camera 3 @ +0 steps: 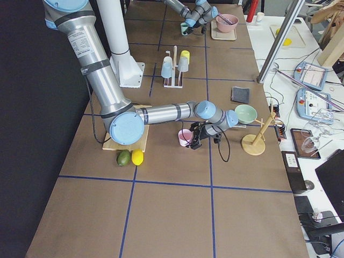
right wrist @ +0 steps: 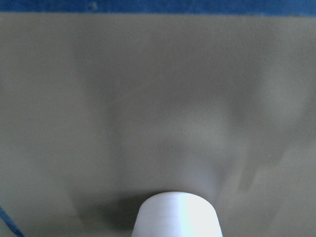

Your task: Place cup on cup holder

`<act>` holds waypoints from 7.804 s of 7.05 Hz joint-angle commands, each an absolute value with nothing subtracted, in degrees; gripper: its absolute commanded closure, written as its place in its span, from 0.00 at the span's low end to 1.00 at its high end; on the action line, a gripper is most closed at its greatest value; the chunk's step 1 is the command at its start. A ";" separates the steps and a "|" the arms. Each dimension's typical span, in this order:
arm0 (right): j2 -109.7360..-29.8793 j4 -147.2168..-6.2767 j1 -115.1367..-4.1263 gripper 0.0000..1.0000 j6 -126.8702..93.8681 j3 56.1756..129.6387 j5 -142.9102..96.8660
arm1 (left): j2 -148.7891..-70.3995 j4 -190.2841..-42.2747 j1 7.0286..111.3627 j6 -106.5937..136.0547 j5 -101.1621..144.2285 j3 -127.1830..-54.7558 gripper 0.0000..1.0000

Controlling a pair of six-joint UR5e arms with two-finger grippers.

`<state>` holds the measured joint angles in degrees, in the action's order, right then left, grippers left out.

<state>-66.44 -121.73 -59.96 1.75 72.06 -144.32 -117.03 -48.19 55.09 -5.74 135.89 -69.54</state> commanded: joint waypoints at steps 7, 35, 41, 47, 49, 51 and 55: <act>-67.15 -123.05 -58.89 0.78 2.29 72.42 -143.88 | -116.46 -42.02 54.84 -5.98 137.37 -73.10 0.98; -60.82 -25.03 -58.12 1.00 -22.80 86.84 -122.20 | -103.81 -177.04 18.60 12.40 84.78 -110.75 0.94; -57.92 -1.78 -46.95 0.99 -40.58 86.92 -101.79 | -107.12 -196.61 9.05 6.70 75.95 -97.83 0.92; -56.87 9.84 -36.77 1.00 -29.77 79.47 -96.33 | -108.19 -197.23 9.84 7.03 72.07 -92.91 0.92; -57.47 9.93 -33.16 1.00 -23.15 79.19 -93.28 | -108.28 -199.06 9.76 7.29 69.80 -90.20 0.92; -57.92 9.93 -29.02 1.00 -20.04 79.10 -91.41 | -108.28 -199.16 9.67 7.38 69.79 -89.13 0.92; -61.69 15.01 -26.37 1.00 -19.95 78.23 -91.93 | -108.11 -199.34 9.93 7.29 69.70 -88.86 0.06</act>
